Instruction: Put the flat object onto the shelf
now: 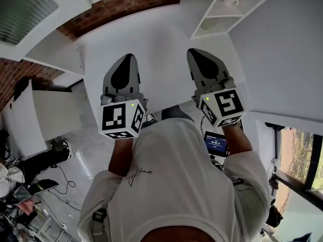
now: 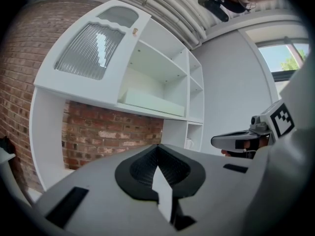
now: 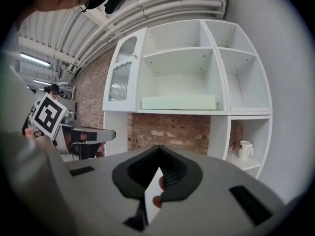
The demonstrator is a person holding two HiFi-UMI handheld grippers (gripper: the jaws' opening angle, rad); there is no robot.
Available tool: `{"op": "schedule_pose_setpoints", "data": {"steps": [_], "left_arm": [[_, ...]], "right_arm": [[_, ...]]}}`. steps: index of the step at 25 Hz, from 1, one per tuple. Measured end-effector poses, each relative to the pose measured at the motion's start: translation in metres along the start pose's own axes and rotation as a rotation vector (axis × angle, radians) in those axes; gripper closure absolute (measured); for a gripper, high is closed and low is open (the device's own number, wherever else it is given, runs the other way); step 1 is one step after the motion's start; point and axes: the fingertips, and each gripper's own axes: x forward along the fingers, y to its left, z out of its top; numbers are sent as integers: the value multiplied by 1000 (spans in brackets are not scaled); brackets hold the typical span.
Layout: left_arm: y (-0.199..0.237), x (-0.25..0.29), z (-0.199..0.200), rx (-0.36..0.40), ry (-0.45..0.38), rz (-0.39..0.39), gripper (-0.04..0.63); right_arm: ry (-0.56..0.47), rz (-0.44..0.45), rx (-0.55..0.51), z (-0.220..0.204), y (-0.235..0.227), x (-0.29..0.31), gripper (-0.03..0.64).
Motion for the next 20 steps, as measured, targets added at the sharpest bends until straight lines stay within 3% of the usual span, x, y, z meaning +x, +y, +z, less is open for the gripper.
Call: {"op": "schedule_pose_setpoints", "data": {"steps": [20], "left_arm": [[14, 4, 15, 1, -23, 29, 583]], "right_arm": [[-10, 46, -51, 22, 4, 15, 589]]}}
